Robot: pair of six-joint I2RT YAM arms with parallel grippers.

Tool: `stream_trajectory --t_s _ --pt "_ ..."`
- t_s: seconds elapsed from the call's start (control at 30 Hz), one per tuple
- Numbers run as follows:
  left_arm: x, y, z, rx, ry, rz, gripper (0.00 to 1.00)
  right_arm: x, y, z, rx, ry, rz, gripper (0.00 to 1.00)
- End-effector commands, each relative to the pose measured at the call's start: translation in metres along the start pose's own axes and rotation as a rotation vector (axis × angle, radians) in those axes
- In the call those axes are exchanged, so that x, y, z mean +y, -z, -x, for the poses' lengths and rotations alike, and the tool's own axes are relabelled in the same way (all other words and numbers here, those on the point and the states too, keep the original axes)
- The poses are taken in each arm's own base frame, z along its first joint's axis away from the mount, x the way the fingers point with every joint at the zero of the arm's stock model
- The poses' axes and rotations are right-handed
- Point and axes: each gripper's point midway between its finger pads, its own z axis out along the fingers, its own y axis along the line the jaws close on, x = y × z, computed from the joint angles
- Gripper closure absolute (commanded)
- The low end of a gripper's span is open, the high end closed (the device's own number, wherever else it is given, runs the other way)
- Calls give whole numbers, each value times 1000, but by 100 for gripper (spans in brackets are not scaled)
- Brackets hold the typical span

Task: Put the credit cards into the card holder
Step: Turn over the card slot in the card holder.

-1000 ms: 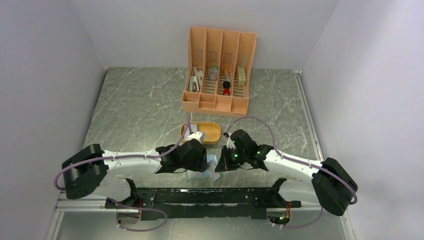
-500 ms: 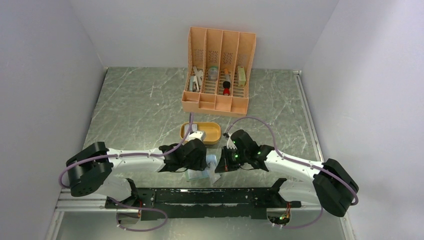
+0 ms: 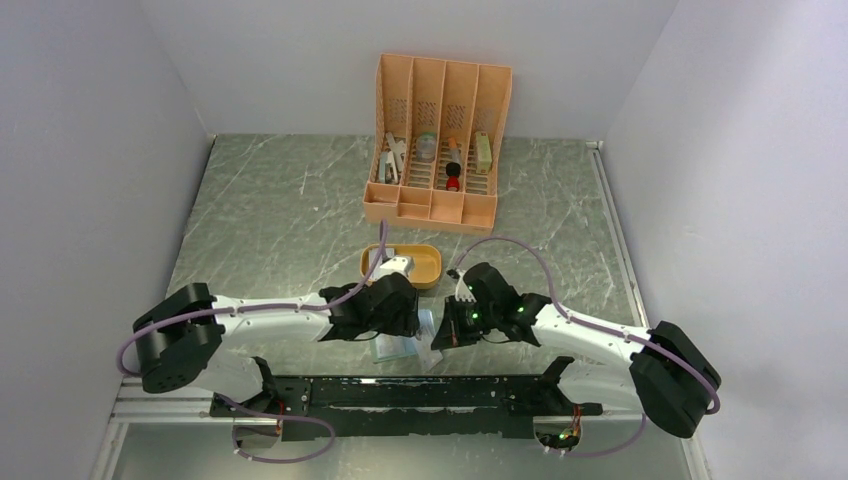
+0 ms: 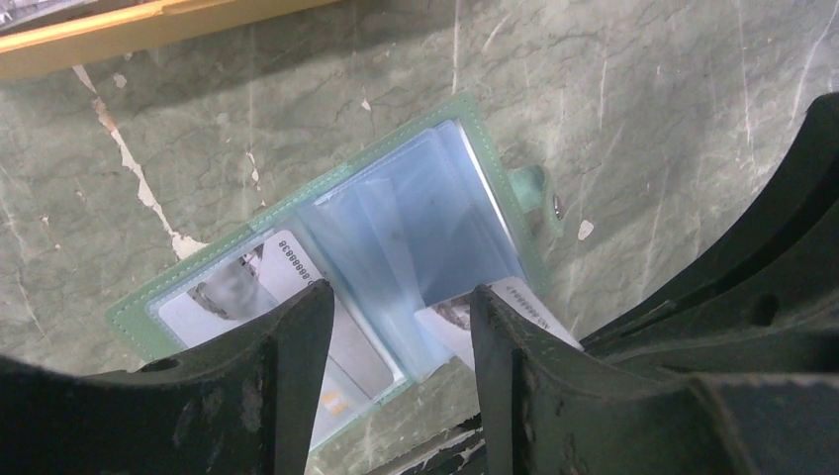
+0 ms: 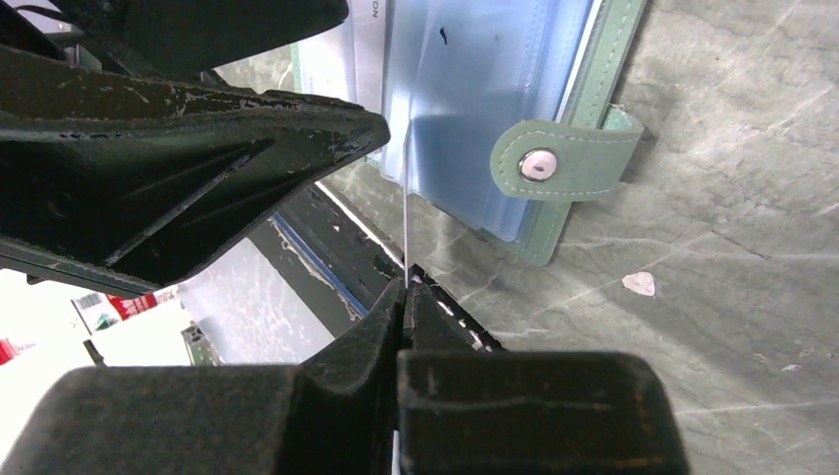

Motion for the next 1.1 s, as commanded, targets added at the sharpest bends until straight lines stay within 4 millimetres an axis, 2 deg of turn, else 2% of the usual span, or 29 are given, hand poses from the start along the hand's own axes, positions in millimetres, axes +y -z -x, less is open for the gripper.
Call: stream_trajectory --t_s 0.0,0.3,0.53,0.67,0.9,1.07 --pt "-7 -2 10 -23 -2 14 42 5 -1 -6 20 21 31 100" --pt "0 -12 7 -3 -12 80 46 8 -1 -10 30 34 40 100" --pt "7 -18 3 23 -37 127 54 8 -1 -10 30 34 43 100" --pt "11 -20 -1 35 -45 139 63 9 1 -9 26 38 41 100" --pt "15 -18 -2 33 -49 146 85 17 7 -2 9 54 43 100" --pt "17 -16 -3 29 -46 146 94 21 18 9 -34 65 6 100"
